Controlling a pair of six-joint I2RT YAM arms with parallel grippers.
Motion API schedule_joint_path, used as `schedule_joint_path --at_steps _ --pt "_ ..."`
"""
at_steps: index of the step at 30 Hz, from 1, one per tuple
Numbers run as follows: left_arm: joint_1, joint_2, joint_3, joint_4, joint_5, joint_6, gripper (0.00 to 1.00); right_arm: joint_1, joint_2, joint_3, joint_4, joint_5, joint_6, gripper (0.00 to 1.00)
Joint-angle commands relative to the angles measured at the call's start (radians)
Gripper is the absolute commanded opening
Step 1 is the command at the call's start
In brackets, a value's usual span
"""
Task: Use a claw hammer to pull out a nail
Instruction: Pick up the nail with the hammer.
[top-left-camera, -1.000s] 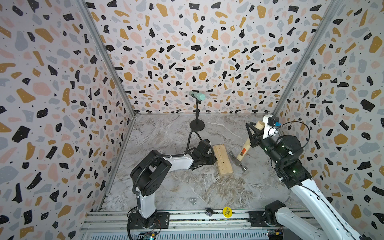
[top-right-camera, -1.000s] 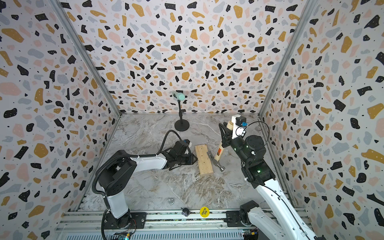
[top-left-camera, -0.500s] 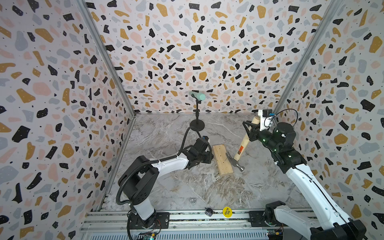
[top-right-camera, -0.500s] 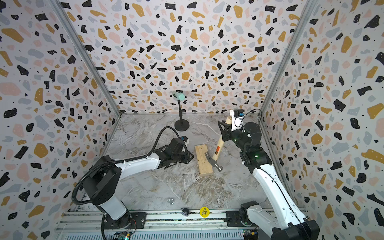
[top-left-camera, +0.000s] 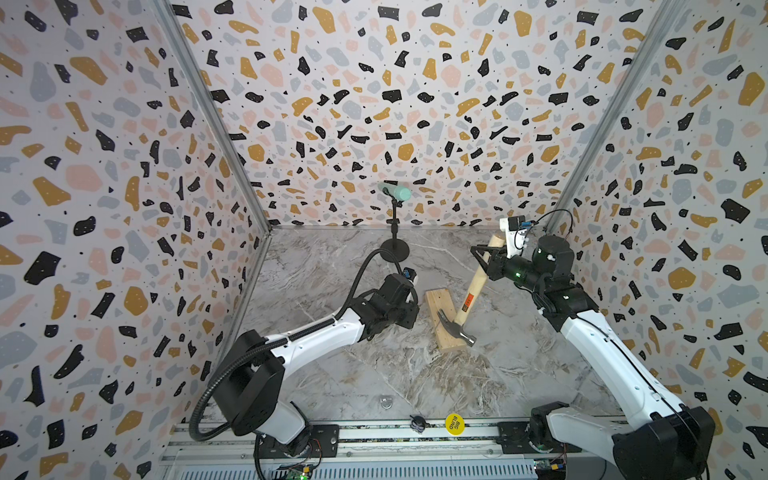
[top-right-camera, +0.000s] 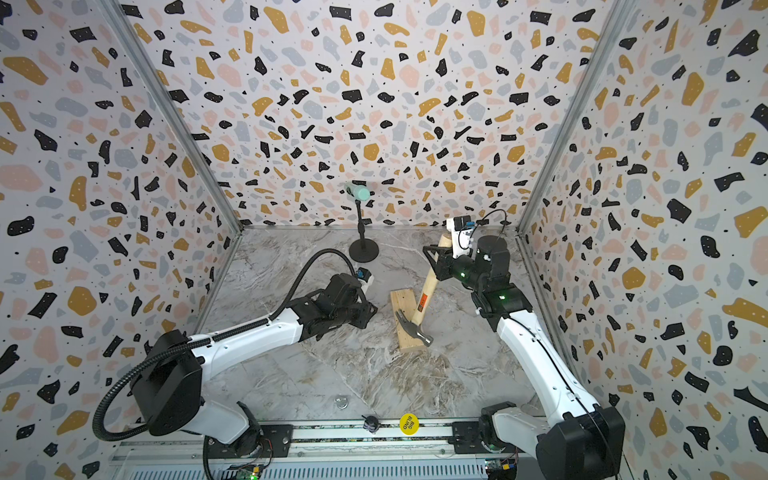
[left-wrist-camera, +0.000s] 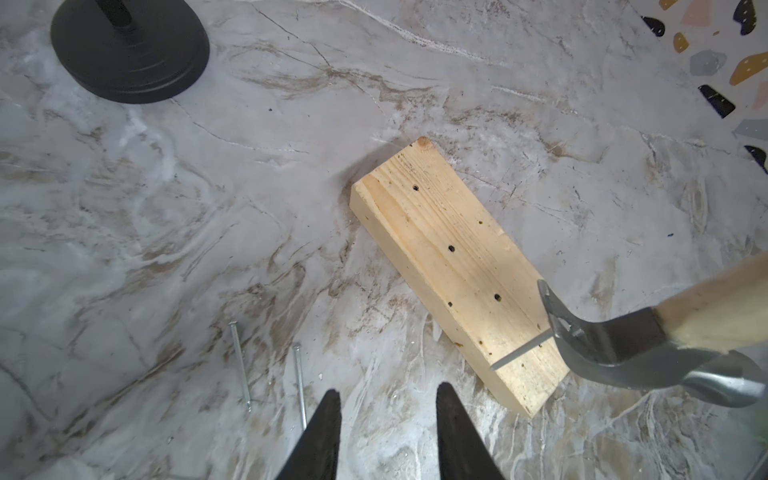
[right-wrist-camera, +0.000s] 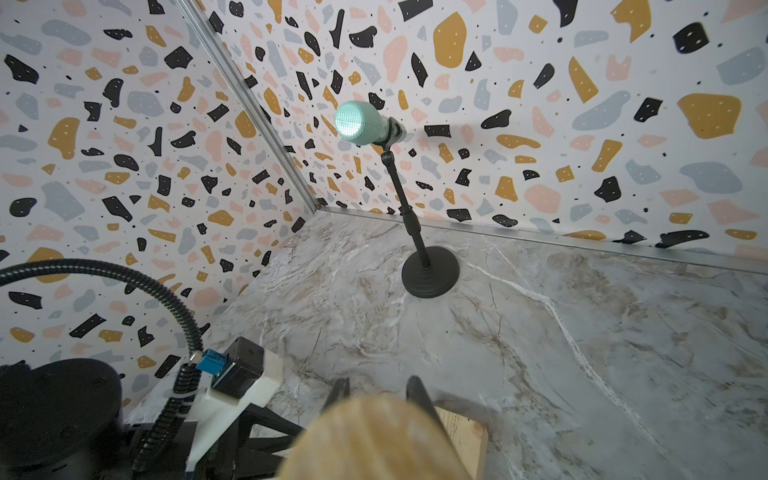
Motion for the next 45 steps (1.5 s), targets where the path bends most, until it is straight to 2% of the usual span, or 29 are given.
schedule_joint_path --at_steps 1,23,45 --pt "-0.015 -0.036 0.015 -0.042 -0.041 0.073 0.35 -0.003 -0.011 0.090 0.095 -0.068 0.076 0.00" --pt "-0.128 -0.022 -0.008 -0.019 -0.115 0.138 0.34 -0.004 0.055 0.138 0.119 -0.143 0.124 0.00" --pt "-0.158 0.022 -0.012 0.009 -0.119 0.139 0.28 -0.004 0.073 0.162 0.155 -0.182 0.169 0.00"
